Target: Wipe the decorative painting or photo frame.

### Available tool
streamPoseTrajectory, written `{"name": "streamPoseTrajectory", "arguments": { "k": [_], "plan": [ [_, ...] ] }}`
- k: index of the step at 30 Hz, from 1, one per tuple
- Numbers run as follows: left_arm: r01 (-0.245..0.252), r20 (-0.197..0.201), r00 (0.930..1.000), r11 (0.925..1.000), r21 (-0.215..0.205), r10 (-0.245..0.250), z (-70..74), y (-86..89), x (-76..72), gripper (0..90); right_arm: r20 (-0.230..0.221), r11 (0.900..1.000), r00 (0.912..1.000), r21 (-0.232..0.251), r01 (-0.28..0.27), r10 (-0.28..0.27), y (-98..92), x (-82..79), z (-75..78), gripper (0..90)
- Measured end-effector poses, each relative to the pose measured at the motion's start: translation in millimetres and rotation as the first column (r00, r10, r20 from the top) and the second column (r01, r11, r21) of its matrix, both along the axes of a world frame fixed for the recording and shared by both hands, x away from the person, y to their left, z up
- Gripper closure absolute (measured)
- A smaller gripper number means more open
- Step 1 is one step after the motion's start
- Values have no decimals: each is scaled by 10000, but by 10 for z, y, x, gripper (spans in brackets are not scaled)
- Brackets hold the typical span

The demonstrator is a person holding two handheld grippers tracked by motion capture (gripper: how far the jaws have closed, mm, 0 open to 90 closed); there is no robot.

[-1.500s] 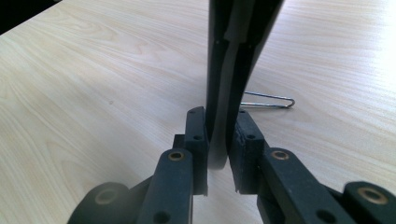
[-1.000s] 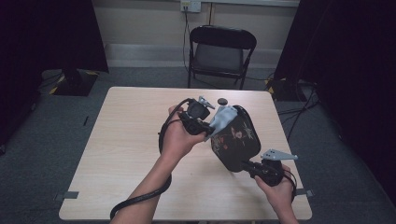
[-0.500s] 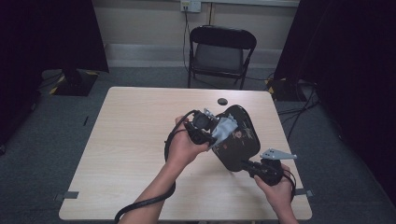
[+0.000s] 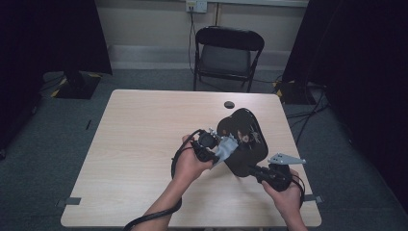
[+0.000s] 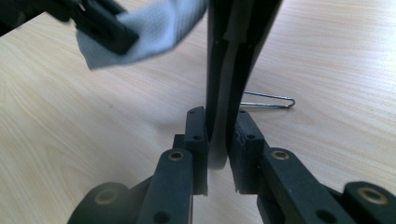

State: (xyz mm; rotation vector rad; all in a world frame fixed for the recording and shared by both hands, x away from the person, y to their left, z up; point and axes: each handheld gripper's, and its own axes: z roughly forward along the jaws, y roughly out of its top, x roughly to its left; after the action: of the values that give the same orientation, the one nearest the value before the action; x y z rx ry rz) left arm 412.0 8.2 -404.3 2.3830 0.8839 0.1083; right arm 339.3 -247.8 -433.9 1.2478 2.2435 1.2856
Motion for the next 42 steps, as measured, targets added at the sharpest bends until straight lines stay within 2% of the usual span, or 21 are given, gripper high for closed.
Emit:
{"name": "streamPoseTrajectory", "arguments": {
  "k": [8, 11, 13, 16, 19, 22, 27, 33, 36, 40, 42],
  "plan": [
    [42, -508, 9987, 9993, 380, -23, -302, -6, -31, 784, -3, 10000, 10000, 2, 6, -6, 0, 1, 0, 793],
    [71, -600, 9982, 9975, 701, -29, -391, -19, -49, 784, 15, 10000, 10000, -3, 3, -3, 0, -1, -1, 793],
    [115, -731, 9973, 9977, 673, -66, -455, -20, -60, 784, 4, 10000, 10000, -2, 6, -6, -2, 0, -1, 792],
    [45, -884, 9961, 9977, 670, 14, -514, -1, -63, 784, 11, 10000, 10000, -3, 9, -9, -1, -2, -1, 792],
    [8, -897, 9960, 9979, 651, 51, -503, 22, -62, 784, 18, 10000, 10000, -5, 8, -8, 1, -2, -1, 793],
    [-86, -827, 9965, 9985, 547, 131, -410, 56, -62, 784, 7, 10000, 10000, 2, 14, -14, -2, -1, -1, 793],
    [-221, -377, 9990, 9997, 138, 226, -168, 128, -53, 783, 13, 10000, 10000, 10, 12, -12, -2, -1, -3, 793],
    [-322, 97, 9994, 9993, -178, 323, 191, 226, -26, 783, 14, 10000, 10000, 3, 33, -33, 2, -3, -2, 793],
    [-429, 329, 9985, 9988, -244, 437, 393, 274, -19, 783, 12, 10000, 10000, 15, 51, -51, 2, -3, -3, 793],
    [-511, 543, 9971, 9973, -522, 539, 606, 309, -17, 782, 31, 10000, 10000, 23, 62, -62, 9, -2, -5, 793],
    [-472, 777, 9956, 9968, -652, 522, 728, 316, -20, 782, 23, 9999, 10000, 29, 96, -96, 13, -4, -5, 793]
  ]
}}
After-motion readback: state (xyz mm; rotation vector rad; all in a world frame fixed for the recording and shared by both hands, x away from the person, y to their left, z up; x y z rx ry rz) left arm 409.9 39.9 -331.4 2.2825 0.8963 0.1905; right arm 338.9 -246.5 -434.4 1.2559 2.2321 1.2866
